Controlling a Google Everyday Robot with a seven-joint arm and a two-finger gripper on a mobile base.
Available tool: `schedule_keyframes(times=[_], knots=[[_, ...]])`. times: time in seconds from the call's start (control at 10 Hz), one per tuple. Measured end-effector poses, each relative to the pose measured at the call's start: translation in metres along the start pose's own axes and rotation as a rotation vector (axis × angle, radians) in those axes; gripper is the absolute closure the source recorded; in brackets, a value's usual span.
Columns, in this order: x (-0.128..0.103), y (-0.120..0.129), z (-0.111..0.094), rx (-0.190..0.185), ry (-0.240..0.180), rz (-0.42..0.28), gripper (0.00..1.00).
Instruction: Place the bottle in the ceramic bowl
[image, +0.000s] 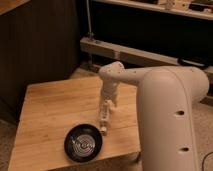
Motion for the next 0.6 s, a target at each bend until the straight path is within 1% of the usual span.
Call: schedule_keyframes(times=[0.2,0.4,0.5,0.6], knots=[[0.001,-0.0027,0.0046,0.0,0.013,0.011,0.35],[0.0014,0.0017,0.0095,0.0,0.024,0.009,0.35],[0.002,-0.0009,0.0107,0.006,0.021,0.022,0.35],[0.0037,-0.0028,0.0105,0.019,0.01,0.027,0.35]])
